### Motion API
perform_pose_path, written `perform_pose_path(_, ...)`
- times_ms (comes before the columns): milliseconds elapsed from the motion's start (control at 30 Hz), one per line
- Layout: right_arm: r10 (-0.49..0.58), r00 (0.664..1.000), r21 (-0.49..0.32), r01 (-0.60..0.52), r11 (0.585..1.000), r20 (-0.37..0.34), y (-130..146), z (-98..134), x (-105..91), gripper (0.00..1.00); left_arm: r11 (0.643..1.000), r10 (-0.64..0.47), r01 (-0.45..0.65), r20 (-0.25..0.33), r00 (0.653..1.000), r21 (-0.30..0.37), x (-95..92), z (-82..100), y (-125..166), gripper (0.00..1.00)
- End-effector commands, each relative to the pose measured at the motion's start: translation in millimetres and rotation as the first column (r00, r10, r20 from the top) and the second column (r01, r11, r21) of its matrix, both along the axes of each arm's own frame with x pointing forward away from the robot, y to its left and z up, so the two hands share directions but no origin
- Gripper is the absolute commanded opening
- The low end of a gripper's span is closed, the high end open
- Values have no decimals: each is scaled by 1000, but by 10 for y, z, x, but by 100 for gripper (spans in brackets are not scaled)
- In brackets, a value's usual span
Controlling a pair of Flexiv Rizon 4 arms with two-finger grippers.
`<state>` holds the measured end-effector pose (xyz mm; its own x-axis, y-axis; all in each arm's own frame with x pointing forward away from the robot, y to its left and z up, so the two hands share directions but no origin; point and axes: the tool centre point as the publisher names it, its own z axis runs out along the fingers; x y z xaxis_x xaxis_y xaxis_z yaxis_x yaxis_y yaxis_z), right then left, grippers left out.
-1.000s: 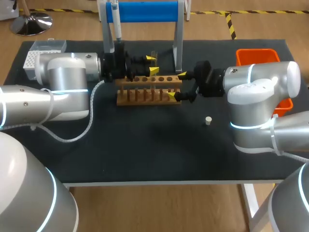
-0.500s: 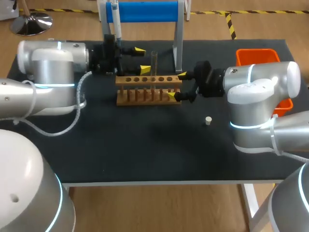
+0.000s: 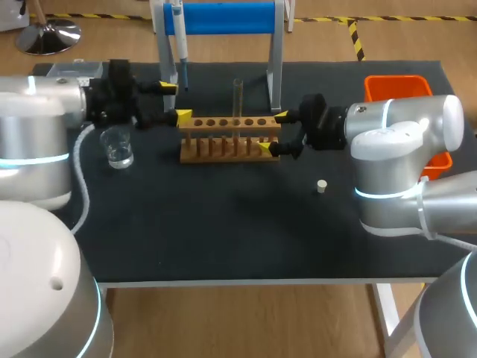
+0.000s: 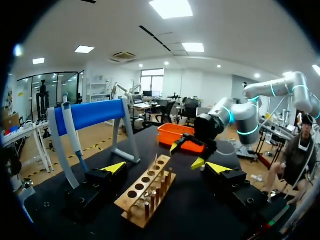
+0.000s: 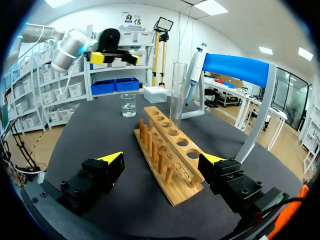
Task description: Invert the test tube, pick up the pipette, mount the tip to pipette, aspirate from beaker and dispense into the tube, eject the tip, return the pipette, and cap with the stopper.
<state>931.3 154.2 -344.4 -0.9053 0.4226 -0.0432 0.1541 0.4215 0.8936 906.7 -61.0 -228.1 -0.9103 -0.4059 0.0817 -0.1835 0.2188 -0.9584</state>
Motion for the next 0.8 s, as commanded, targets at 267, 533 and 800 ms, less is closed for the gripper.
perform_pose_path(267,1,1000,-1,-1,1000,-1,-5,2,0,100,999,53,-53,11,999,11,-222,90,133,100)
perform_pose_path(533,1,1000,-1,-1,1000,-1,-5,2,0,100,995,81,-81,17,997,52,-225,48,218,100)
perform_pose_path(800,1,1000,-1,-1,1000,-1,-5,2,0,100,902,377,-370,9,926,221,-309,-116,1278,100)
